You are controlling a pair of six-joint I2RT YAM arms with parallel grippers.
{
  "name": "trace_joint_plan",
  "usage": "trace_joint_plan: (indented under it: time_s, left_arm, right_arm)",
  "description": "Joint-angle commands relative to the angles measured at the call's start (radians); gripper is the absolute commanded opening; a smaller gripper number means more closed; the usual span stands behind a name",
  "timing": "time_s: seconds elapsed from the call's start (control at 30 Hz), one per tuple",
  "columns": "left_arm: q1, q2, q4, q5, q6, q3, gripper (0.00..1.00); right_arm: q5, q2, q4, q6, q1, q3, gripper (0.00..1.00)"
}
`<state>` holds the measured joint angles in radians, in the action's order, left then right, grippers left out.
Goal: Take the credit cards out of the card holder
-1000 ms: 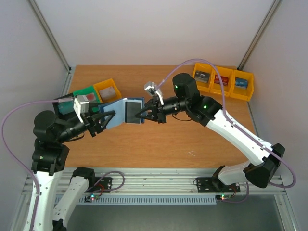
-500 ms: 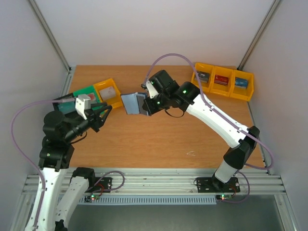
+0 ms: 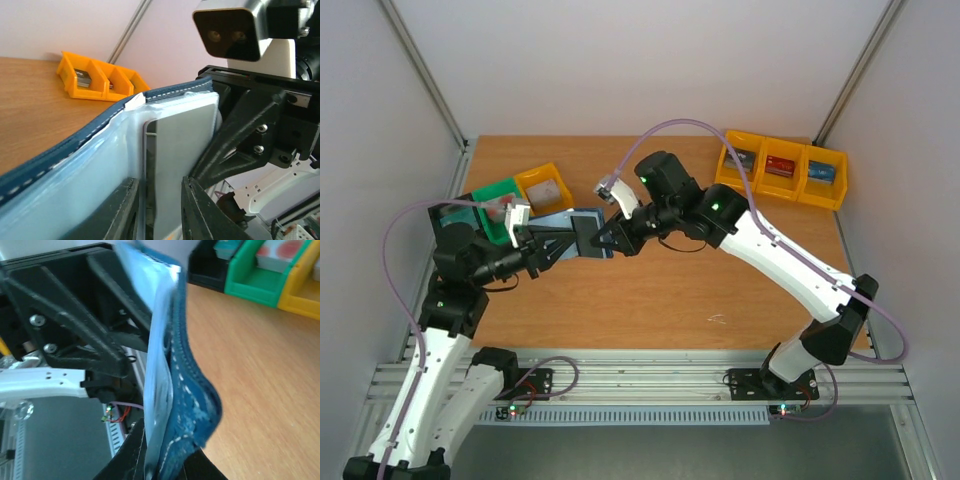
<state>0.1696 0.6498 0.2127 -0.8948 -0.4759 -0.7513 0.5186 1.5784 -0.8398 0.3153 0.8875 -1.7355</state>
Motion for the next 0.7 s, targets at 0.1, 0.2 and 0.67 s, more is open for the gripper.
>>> trace_joint_plan:
  time_s: [0.1,0.2,0.67]
  left_arm:
    - [0.002,-0.004,-0.085,-0.049,-0.049,0.006,0.27]
    - [0.002,-0.003,-0.090,-0.068,-0.039,0.003,0.27]
    - [0.002,-0.001,-0.308,-0.228,-0.098,0.000,0.34]
  right_arm:
    - [0.207,-0.098,0.166,0.062,0.008,0.060,0.01]
    - [0.228,-0.110,0.176,0.068,0.008,0.062,0.01]
    - [0.304,-0.147,0.250,0.059,0.008,0.088,0.01]
